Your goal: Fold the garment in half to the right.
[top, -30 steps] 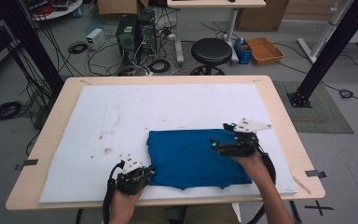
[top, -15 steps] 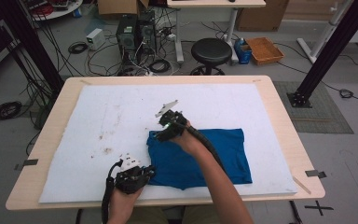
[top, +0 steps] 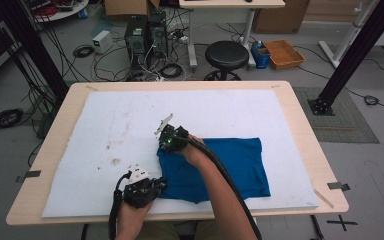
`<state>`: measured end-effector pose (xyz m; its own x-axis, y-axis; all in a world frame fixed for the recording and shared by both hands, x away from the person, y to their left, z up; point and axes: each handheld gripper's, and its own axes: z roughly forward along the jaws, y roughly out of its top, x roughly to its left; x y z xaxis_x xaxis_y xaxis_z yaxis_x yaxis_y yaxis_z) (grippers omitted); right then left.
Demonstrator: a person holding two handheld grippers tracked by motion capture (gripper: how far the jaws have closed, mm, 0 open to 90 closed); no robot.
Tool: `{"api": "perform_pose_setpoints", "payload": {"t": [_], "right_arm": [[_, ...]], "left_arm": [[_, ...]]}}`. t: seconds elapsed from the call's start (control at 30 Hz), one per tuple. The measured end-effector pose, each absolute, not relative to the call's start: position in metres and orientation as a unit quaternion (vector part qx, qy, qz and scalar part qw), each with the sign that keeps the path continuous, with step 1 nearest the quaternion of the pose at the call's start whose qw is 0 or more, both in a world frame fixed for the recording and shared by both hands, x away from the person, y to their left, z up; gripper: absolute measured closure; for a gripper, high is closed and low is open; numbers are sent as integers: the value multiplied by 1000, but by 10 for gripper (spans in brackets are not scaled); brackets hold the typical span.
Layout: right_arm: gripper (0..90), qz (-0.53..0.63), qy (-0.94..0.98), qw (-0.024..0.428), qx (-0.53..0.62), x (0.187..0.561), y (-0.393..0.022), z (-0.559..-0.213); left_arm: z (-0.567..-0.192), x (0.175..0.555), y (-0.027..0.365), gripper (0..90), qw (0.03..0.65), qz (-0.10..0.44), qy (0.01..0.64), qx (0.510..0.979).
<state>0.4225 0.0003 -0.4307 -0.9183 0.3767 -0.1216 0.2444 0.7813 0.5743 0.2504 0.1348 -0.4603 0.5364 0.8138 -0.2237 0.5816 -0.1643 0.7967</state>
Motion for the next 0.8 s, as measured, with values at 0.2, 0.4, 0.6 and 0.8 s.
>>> {"api": "perform_pose_setpoints", "payload": {"t": [0.2, 0.4, 0.6, 0.8], "right_arm": [[884, 310, 929, 110, 170, 424, -5, -425], [884, 356, 911, 118, 173, 418, -26, -407], [884, 411, 883, 127, 188, 408, -66, -392], [884, 428, 867, 134, 217, 405, -102, -386]], "left_arm": [[-458, 251, 136, 854, 451, 117, 469, 750], [-445, 252, 141, 854, 495, 94, 455, 734], [-427, 253, 130, 854, 552, 72, 414, 720], [-412, 265, 99, 854, 576, 44, 378, 724]]}}
